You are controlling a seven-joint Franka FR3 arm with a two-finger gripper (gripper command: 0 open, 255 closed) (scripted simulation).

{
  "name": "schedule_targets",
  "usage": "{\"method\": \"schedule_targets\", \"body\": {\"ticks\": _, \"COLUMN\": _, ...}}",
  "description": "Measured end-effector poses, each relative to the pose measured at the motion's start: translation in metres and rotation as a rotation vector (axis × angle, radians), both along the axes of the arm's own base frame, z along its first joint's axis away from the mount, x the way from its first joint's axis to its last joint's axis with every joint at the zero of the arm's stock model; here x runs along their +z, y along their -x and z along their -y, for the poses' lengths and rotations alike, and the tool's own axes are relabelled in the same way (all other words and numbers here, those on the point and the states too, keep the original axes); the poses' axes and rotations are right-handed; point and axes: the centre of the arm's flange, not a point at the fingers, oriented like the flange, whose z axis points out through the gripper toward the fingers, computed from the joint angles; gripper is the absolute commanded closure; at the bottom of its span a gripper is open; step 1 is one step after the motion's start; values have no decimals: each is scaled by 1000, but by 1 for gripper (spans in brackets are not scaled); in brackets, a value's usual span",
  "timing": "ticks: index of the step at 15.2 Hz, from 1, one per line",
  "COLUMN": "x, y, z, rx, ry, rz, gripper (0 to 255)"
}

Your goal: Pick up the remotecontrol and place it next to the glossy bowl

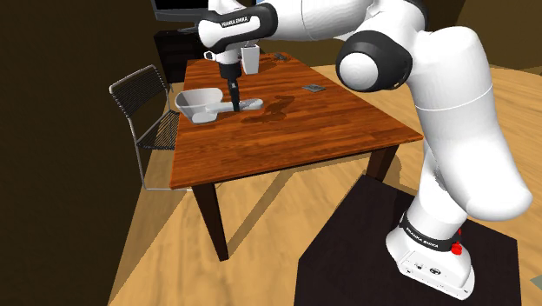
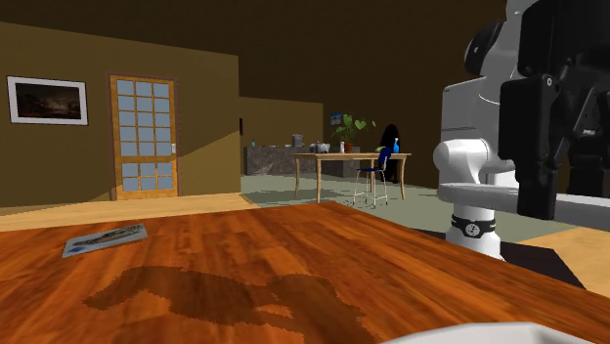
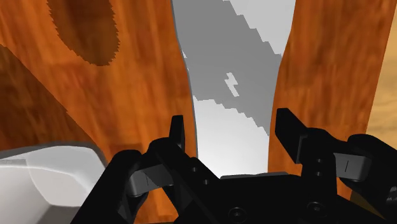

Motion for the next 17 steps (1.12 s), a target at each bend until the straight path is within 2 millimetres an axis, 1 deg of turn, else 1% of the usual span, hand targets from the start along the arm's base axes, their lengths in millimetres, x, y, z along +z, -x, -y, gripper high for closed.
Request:
{"method": "schedule_targets", "body": {"ticks": 7, "x": -38, "y": -1, "z": -3, "rx": 0, "ry": 0, "rz": 0, "gripper": 255}}
{"method": "schedule_targets", "body": {"ticks": 17, "x": -89, "y": 0, "z": 0, "rx": 0, "ry": 0, "rz": 0, "gripper": 255}}
